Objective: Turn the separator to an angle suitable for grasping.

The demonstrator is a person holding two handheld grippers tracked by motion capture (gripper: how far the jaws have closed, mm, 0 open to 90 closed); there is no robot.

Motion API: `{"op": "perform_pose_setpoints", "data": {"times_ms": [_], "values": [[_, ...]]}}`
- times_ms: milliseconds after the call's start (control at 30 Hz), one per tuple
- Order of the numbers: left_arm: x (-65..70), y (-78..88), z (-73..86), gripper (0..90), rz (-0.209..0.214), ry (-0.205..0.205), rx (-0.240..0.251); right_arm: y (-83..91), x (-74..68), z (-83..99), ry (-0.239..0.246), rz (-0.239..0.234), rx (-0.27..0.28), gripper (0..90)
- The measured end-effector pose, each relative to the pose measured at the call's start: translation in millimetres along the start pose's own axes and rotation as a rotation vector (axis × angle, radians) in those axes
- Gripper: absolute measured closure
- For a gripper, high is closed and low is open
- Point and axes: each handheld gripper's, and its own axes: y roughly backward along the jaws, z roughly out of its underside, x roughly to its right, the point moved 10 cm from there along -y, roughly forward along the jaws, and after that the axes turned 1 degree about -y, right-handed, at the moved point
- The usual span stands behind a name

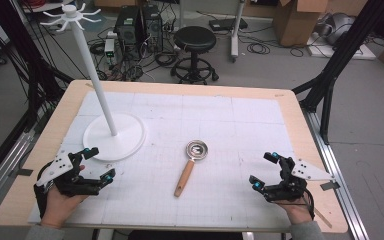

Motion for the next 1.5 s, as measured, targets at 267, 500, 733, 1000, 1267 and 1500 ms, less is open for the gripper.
{"op": "perform_pose_setpoints", "data": {"times_ms": [267,500,733,1000,1267,1500], "values": [[-4.3,-0.2,-1.4,2.7,-0.021,0.011,0.010,-4.1,-4.7,7.0,0.028,-0.034,-0.044,0.6],[-4.8,-1.6,-0.5,2.6,-0.018,0.009,0.007,-8.3,-3.1,6.3,0.014,-0.036,-0.047,6.7],[-7.3,-4.5,2.7,2.7,-0.024,0.008,-0.009,-11.3,-6.1,1.6,-0.041,-0.053,-0.046,32.9],[-6.0,-3.4,3.9,2.6,-0.024,0.009,-0.020,-21.2,-15.6,-1.4,-0.003,-0.074,-0.062,68.1],[-3.7,-3.4,5.6,2.7,-0.018,0.004,-0.031,-26.7,-22.4,-4.7,0.008,-0.098,-0.073,88.0],[-3.5,-2.7,4.8,2.6,-0.017,0.006,-0.027,-39.6,-27.3,-3.1,0.008,-0.104,-0.105,89.8]]}}
